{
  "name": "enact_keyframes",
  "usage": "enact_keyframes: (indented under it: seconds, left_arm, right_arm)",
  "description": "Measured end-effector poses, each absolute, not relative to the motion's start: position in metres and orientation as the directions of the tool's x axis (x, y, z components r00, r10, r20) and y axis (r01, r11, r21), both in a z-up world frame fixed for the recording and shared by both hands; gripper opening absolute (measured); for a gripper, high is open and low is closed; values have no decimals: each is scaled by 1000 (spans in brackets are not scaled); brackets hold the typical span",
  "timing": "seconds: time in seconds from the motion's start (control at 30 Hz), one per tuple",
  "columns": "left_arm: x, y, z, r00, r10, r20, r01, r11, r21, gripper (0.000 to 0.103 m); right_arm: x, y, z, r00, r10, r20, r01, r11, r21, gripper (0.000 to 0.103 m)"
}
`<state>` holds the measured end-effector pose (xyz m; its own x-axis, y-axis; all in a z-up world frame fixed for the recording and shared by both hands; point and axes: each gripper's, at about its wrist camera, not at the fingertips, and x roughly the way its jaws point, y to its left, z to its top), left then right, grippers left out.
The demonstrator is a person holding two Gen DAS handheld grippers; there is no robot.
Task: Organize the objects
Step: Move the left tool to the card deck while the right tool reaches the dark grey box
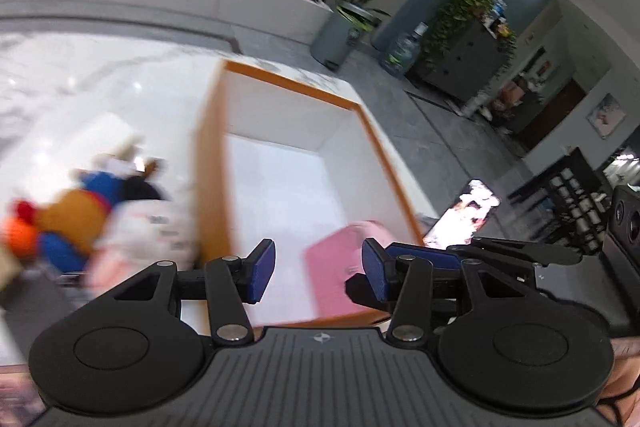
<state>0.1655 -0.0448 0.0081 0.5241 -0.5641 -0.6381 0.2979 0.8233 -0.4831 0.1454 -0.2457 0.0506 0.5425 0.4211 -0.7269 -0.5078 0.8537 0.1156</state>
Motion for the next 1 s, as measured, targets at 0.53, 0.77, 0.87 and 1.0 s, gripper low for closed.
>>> enact_keyframes:
  seconds: [0.53,0.77,0.87,1.0]
  left_arm:
    - [109,54,-30,486,-253,-837,371,926,-65,61]
    - [98,51,-68,425,-142,-894,517,849,110,70]
    - [96,49,-82,421,-127,-898,568,809,151,71]
    - [96,46,-92,406,-102,-908,629,752,196,76]
  right_arm:
    - [118,-120,-13,323,601,-731,-462,775,432,55]
    - [124,-98,-38,265,613,-744,-351,780,517,65]
    - [129,-93,-41,265,607,-749,-332,787,520,76]
    - [137,-87,-44,260,605,-753,-305,791,530,76]
